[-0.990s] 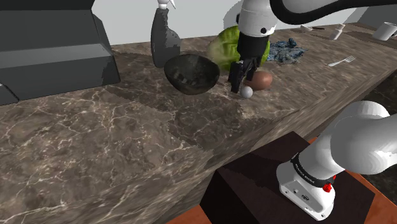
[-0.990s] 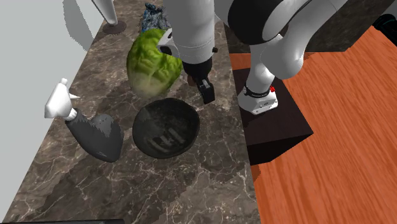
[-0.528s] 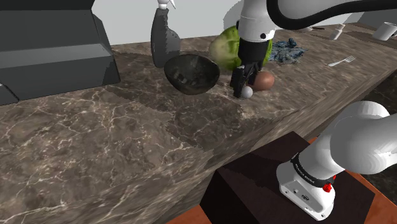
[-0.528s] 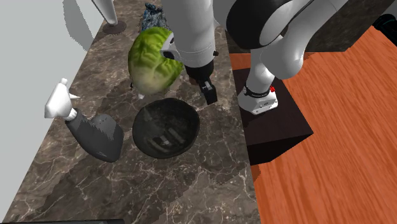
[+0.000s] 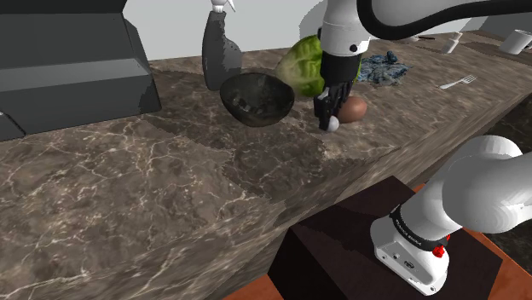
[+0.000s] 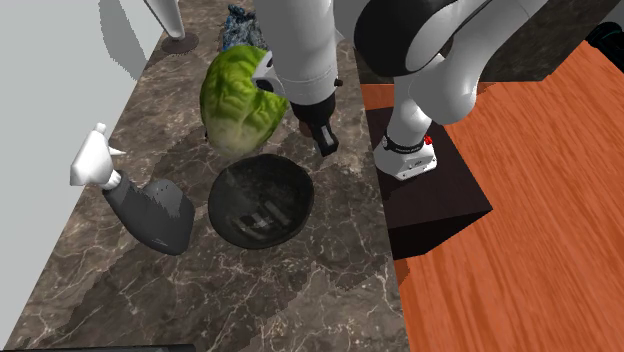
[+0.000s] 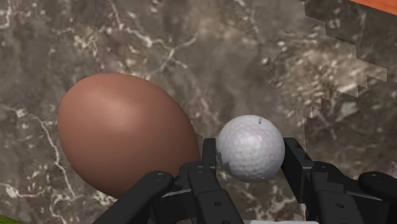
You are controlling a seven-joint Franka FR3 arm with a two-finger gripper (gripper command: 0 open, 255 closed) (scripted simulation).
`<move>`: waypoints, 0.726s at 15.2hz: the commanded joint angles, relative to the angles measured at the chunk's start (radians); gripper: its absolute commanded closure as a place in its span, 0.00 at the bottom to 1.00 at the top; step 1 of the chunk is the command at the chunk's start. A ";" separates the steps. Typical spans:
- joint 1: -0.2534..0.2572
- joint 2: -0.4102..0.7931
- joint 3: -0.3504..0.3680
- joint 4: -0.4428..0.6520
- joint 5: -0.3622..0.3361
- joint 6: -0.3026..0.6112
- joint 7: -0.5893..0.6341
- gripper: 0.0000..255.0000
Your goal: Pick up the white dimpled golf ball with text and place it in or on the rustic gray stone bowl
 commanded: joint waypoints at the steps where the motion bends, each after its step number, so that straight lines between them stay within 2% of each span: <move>1: -0.003 0.003 -0.003 -0.006 -0.003 -0.002 -0.001 1.00; 3: -0.003 0.007 0.000 -0.012 -0.002 0.008 0.000 1.00; 11: -0.006 -0.003 -0.010 0.088 -0.009 -0.102 -0.001 1.00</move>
